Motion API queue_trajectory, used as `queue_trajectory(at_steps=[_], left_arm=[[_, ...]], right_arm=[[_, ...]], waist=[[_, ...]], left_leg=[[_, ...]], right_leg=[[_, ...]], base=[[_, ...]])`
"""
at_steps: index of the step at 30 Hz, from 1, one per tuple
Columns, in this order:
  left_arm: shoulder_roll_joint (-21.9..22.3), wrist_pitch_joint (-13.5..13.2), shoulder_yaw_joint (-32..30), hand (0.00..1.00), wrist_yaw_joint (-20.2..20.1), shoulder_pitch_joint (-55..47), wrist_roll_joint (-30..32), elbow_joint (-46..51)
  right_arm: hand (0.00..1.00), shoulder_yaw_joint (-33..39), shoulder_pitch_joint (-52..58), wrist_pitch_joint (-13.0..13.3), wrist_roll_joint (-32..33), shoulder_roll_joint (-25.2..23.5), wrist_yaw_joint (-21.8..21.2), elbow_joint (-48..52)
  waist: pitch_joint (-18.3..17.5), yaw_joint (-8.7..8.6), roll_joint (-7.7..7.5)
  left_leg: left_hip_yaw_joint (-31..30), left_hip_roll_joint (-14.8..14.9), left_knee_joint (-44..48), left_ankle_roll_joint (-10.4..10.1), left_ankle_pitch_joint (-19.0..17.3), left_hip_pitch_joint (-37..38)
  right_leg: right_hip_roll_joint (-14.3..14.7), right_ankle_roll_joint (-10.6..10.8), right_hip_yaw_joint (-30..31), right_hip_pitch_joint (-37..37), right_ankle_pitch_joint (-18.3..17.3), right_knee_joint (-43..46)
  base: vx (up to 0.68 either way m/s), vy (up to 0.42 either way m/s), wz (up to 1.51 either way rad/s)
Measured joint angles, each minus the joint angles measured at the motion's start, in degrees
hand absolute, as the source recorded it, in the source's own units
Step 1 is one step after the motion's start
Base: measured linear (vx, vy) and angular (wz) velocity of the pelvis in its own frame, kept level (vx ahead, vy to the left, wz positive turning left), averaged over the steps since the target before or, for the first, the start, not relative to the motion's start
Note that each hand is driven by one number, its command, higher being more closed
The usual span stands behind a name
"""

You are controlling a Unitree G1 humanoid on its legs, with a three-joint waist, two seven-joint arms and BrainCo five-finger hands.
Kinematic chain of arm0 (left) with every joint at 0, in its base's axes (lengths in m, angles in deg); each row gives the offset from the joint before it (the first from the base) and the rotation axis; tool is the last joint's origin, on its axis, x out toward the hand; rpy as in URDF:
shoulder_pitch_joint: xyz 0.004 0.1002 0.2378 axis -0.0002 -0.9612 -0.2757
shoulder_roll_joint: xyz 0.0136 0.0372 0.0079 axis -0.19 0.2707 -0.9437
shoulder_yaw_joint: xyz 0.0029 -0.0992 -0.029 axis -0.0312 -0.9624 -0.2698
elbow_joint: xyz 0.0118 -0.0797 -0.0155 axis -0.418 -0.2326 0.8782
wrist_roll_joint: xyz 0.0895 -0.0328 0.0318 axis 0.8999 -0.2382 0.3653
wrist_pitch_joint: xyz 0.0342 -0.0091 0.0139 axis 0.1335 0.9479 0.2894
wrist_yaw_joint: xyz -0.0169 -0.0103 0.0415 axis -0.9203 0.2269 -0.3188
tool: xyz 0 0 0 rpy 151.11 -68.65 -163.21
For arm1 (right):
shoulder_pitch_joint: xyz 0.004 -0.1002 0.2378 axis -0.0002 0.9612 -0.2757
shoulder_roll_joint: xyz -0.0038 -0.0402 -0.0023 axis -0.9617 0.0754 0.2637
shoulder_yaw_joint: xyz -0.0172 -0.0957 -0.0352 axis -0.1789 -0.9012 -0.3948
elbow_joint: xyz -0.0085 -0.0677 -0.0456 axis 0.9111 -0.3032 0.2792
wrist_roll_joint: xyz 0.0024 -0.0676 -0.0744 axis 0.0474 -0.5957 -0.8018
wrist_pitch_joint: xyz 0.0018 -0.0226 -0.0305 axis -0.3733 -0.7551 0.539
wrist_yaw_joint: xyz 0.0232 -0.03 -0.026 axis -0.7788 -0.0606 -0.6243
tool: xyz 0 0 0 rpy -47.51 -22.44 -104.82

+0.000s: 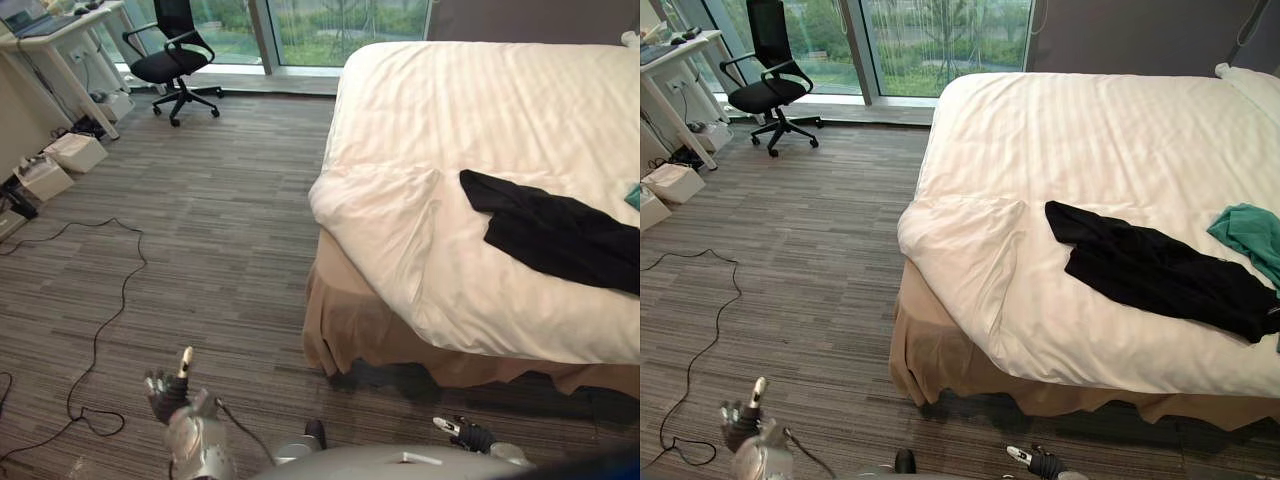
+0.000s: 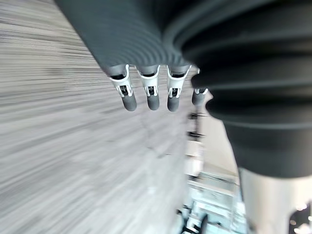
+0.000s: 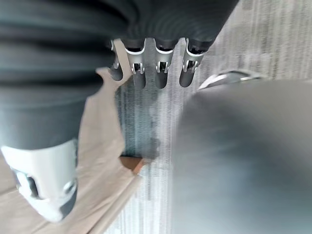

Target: Tidy the bed and pick cloth on bed and put in laundry

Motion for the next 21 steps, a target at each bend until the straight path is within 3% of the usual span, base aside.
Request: queue_trajectory(at_steps=[4, 7, 9, 13, 14, 15, 16, 19, 21], left_arm=[[-3.1, -0.5, 0.3, 0.00, 5.5, 1.8, 8.9, 4.4], [-5.5, 0.9, 1.3, 0.00, 10.1, 2.5, 19.3, 7.9], [-6.9, 3.8, 3.8, 0.00, 13.0, 3.5, 27.4, 9.4], [-9.0, 4.1, 5.1, 0.00, 16.0, 4.3, 38.8, 9.5], [-10.6, 4.2, 4.8, 0.00, 15.8, 4.9, 39.9, 9.5], [-15.6, 4.8, 4.0, 0.00, 14.4, 7.1, 40.7, 9.5], [-20.9, 5.6, 2.0, 0.00, 10.9, 10.0, 40.7, 9.6], [-32.3, 6.9, -1.5, 0.00, 2.3, 17.2, 40.0, 9.7], [-35.9, 8.0, -1.3, 0.00, -2.0, 21.4, 40.1, 9.7]], right_arm=[[0.00, -0.1, -0.7, -0.3, 0.3, 0.0, 0.0, 0.6], [0.00, -0.1, -0.7, -0.3, 0.5, 0.0, 0.0, 0.6], [0.00, -0.1, -0.6, -0.3, 0.5, 0.0, 0.0, 0.6], [0.00, 1.4, 0.5, -0.3, 0.5, 0.0, -0.3, 0.8], [0.00, 1.8, 0.8, -0.3, 0.5, 0.1, -0.4, 1.2], [0.00, 2.3, 2.0, -0.3, 0.5, 0.2, -0.5, 2.2], [0.00, 2.4, 2.8, -0.3, 0.5, 0.2, -0.5, 2.4], [0.00, 3.5, 4.4, -0.3, 0.5, 0.2, -0.4, 2.4], [0.00, 3.9, 4.9, -0.2, 0.5, 0.1, 0.1, 2.4]], waist=[[0.1, -0.02, -0.15], [0.0, -0.01, -0.32], [0.0, -0.16, -0.31], [-0.1, -0.27, -0.27], [-0.1, -0.26, -0.22], [0.0, -0.32, 0.02], [-0.3, -0.28, -0.58], [-0.7, -0.25, -0.27], [-1.1, -0.58, 0.57]], left_leg=[[0.2, 0.0, 0.0, -0.2, -0.2, 0.4], [1.4, 0.1, 0.0, -0.5, -0.4, 1.1], [1.7, 0.3, -0.1, -0.4, -0.7, 1.2], [3.2, 0.9, 0.0, -0.6, -1.4, 1.2], [3.6, 1.1, 0.0, -0.7, -1.5, 1.2], [3.9, 1.4, 0.0, -0.7, -1.5, 1.2], [4.6, 1.8, 0.0, -0.9, -1.5, 1.3], [6.4, 2.1, 0.0, -1.3, -1.9, 2.0], [6.7, 2.0, 0.0, -1.3, -2.1, 2.0]], right_leg=[[0.0, 0.0, 0.2, 0.5, 0.0, -0.1], [0.0, -0.1, 1.3, 0.7, 0.0, -0.2], [0.1, -0.2, 1.9, 0.4, 0.1, -0.1], [0.6, -0.4, 4.2, -0.5, 0.1, -0.1], [0.8, -0.5, 4.6, -0.7, 0.2, -0.2], [1.1, -0.7, 5.0, -1.1, 0.2, -0.2], [1.5, -1.1, 5.7, -1.4, 0.3, -0.2], [1.8, -1.2, 7.5, -1.4, 0.4, -0.6], [1.7, -1.3, 7.7, -1.6, 0.5, -0.8]], base=[[0.00, 0.002, -0.01], [-0.02, 0.017, -0.14], [-0.05, 0.016, -0.14], [-0.04, 0.010, -0.23], [-0.01, -0.007, -0.29], [0.03, -0.022, -0.25], [0.03, -0.027, -0.26], [0.04, -0.013, -0.31], [0.04, 0.016, -0.14]])
